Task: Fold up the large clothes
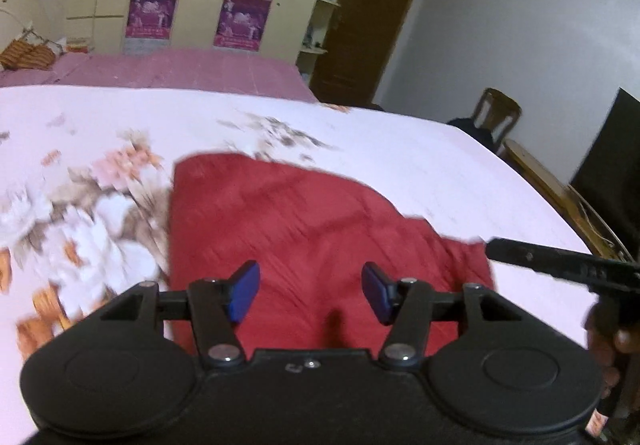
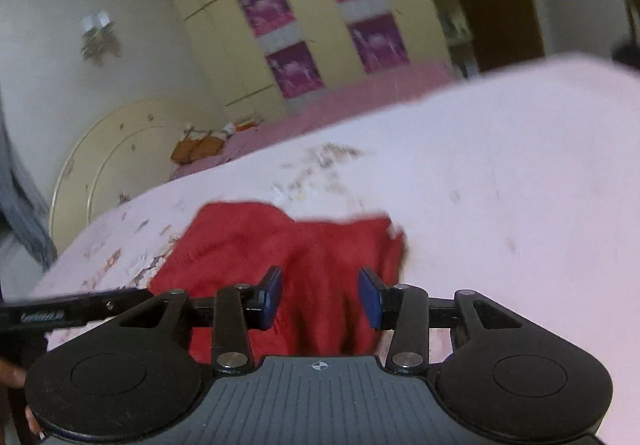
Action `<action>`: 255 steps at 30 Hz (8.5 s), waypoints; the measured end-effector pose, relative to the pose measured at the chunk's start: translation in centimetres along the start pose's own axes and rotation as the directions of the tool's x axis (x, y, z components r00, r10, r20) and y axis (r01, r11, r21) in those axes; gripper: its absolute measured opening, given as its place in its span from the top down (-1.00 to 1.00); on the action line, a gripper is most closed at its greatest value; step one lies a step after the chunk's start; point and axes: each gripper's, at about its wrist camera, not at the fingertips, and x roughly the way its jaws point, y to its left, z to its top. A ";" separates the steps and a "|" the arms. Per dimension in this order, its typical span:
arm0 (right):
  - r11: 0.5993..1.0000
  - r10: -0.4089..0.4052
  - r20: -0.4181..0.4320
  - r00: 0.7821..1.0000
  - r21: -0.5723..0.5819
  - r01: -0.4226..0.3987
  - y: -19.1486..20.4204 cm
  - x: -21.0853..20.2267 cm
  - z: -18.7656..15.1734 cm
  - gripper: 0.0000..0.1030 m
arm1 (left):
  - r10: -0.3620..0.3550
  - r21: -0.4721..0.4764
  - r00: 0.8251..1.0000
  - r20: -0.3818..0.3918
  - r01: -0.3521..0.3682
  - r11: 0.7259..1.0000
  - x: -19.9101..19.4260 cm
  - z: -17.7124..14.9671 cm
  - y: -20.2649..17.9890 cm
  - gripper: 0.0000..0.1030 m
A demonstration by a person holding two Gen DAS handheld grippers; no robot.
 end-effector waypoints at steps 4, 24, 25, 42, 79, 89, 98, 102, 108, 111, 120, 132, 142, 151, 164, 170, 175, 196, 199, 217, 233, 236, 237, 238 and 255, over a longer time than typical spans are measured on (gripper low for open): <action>0.995 -0.028 -0.066 0.997 -0.100 0.021 1.9 4.2 1.0 0.68 | -0.026 0.012 0.999 -0.027 0.026 1.000 3.4 2.9 1.3 0.00; 0.990 -0.131 -0.152 0.980 0.031 0.137 3.8 -0.4 -2.3 0.71 | -0.148 0.149 0.976 -0.160 0.172 0.974 -1.1 -0.8 -0.1 0.07; 0.992 -0.117 -0.157 0.981 0.026 0.123 4.6 -1.1 -2.7 0.71 | -0.170 0.139 0.972 -0.160 0.192 0.972 -2.0 -1.5 -0.4 0.09; 0.987 -0.156 -0.255 0.954 -0.076 0.141 7.3 -0.1 -13.1 0.73 | -0.049 0.265 0.980 -0.193 0.101 0.959 -4.3 -9.6 -1.2 0.08; 0.979 -0.191 -0.085 0.978 0.057 0.196 0.0 3.0 -4.7 0.71 | -0.017 0.146 0.999 -0.050 0.024 0.989 -3.1 -2.9 1.7 0.14; 0.979 -0.188 -0.205 0.960 0.039 0.200 0.3 6.7 -6.2 0.72 | 0.041 0.171 0.995 -0.095 -0.024 0.985 -0.2 -3.4 0.5 0.10; 0.984 -0.178 -0.125 0.976 0.001 0.180 2.3 4.6 -3.2 0.71 | 0.042 0.162 0.997 -0.062 -0.031 0.986 -1.1 -1.9 0.8 0.01; 0.994 -0.114 -0.089 0.990 -0.016 0.113 3.9 4.6 -2.3 0.71 | 0.053 0.164 0.998 -0.042 -0.045 0.985 -1.4 -1.4 0.6 -0.42; 0.988 -0.136 -0.090 0.987 0.062 0.142 2.9 3.9 -3.0 0.67 | 0.047 0.139 0.997 -0.067 -0.037 0.990 -2.0 -1.7 1.6 -0.64; 0.978 -0.163 -0.063 0.985 0.123 0.169 1.1 2.8 -3.5 -0.59 | 0.047 0.118 0.995 -0.093 -0.035 0.992 -1.8 -2.3 2.4 -0.64; 0.961 -0.097 -0.136 0.986 0.245 0.129 -2.4 4.9 -5.7 0.72 | 0.054 0.063 0.989 -0.137 -0.046 0.997 -0.7 -3.3 3.5 -0.70; 0.962 -0.145 -0.238 0.960 0.194 0.193 -2.7 5.1 -5.8 -0.28 | -0.010 -0.055 0.985 -0.174 0.000 0.998 -0.7 -3.0 4.8 -0.80; 0.835 0.180 -0.242 0.953 0.550 -0.019 -7.7 5.7 -5.4 -0.11 | -0.195 -0.337 0.962 -0.189 0.123 0.933 0.8 -4.3 8.1 -0.76; 0.880 0.229 -0.249 0.941 0.466 -0.091 -5.4 8.0 -4.2 0.49 | -0.216 -0.340 0.966 -0.141 0.158 0.927 0.8 -4.0 6.8 -0.31; 0.918 0.239 -0.156 0.958 0.358 -0.171 2.4 5.2 -1.8 0.62 | -0.212 -0.246 0.977 0.001 0.205 0.947 -6.3 -1.3 8.8 -0.21; 0.933 0.244 -0.156 0.957 0.308 -0.188 12.0 9.0 -1.8 0.62 | -0.219 -0.270 0.975 0.046 0.223 0.937 -11.5 -1.3 17.0 -0.21; 0.938 0.262 -0.183 0.948 0.280 -0.205 21.7 14.2 -3.5 0.62 | -0.194 -0.313 0.981 0.020 0.191 0.930 -15.1 -2.1 26.6 -0.21; 0.968 0.076 -0.293 0.953 0.251 0.000 29.3 22.1 -9.7 0.05 | -0.116 -0.337 0.990 -0.078 0.083 0.938 -16.4 -4.8 39.6 -0.59; 0.980 -0.061 -0.250 0.966 0.169 0.105 29.7 19.5 -8.7 -0.12 | -0.053 -0.326 0.998 -0.026 0.042 0.944 -18.8 -4.2 40.7 -0.49; 0.995 -0.039 -0.263 0.964 -0.100 0.012 36.7 31.5 -6.1 0.76 | -0.028 -0.032 0.996 -0.087 0.026 0.999 -6.8 3.8 37.1 0.00; 0.989 0.057 -0.123 0.991 -0.131 -0.073 36.0 19.5 -7.2 0.76 | -0.044 0.032 0.999 0.013 0.044 0.999 -16.8 -0.9 31.1 -0.12; 0.982 -0.011 -0.175 0.985 -0.187 -0.022 36.1 20.9 -9.2 0.76 | 0.060 0.112 0.998 -0.021 -0.058 0.992 -15.6 -2.8 29.6 -0.15; 0.986 -0.038 -0.182 0.983 -0.166 0.008 35.3 21.1 -9.7 0.76 | 0.069 0.090 0.997 -0.024 -0.067 0.994 -15.7 -3.3 29.9 -0.14; 0.990 -0.056 -0.186 0.981 -0.137 0.031 34.3 21.1 -9.9 0.76 | 0.079 0.073 0.997 -0.022 -0.077 0.994 -16.1 -3.7 30.4 -0.10; 0.954 0.061 -0.210 0.976 -0.276 -0.119 40.6 11.2 -15.7 0.76 | 0.114 0.065 0.993 -0.005 -0.114 0.991 -23.8 -10.0 26.0 -0.06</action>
